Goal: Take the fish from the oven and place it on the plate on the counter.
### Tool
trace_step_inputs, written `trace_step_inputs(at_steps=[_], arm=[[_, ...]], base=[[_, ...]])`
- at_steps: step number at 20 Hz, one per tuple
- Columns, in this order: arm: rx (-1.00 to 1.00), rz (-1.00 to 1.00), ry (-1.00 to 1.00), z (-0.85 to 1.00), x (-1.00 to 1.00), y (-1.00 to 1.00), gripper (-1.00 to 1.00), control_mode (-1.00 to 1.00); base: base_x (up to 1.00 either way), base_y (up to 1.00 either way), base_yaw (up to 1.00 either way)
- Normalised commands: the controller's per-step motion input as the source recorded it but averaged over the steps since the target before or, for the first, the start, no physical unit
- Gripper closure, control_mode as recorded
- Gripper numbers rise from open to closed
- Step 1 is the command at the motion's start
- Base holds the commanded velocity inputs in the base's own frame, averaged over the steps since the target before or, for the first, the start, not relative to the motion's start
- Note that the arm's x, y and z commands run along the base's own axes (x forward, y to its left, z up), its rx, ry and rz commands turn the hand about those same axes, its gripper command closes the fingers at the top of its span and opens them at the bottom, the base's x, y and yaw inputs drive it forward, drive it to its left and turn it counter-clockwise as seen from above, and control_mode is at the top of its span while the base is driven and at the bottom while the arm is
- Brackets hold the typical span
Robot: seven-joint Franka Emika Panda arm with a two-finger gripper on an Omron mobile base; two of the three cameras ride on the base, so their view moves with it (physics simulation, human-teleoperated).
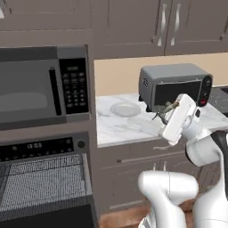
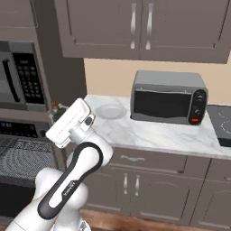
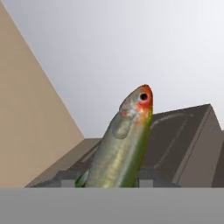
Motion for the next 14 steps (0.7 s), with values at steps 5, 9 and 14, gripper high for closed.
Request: trace_step_inputs(at_steps=[5, 9, 14], arm=[[0.0, 0.0, 0.0, 0.0, 0.0, 0.0, 1.0, 1.0], [0.0, 0.0, 0.0, 0.0, 0.0, 0.0, 1.0, 1.0], [0.0, 0.0, 0.0, 0.0, 0.0, 0.0, 1.0, 1.0]], base=[[0.72, -0.73, 0.09], [0.42, 0.0, 0.06], [0.66, 0.07, 0.14]])
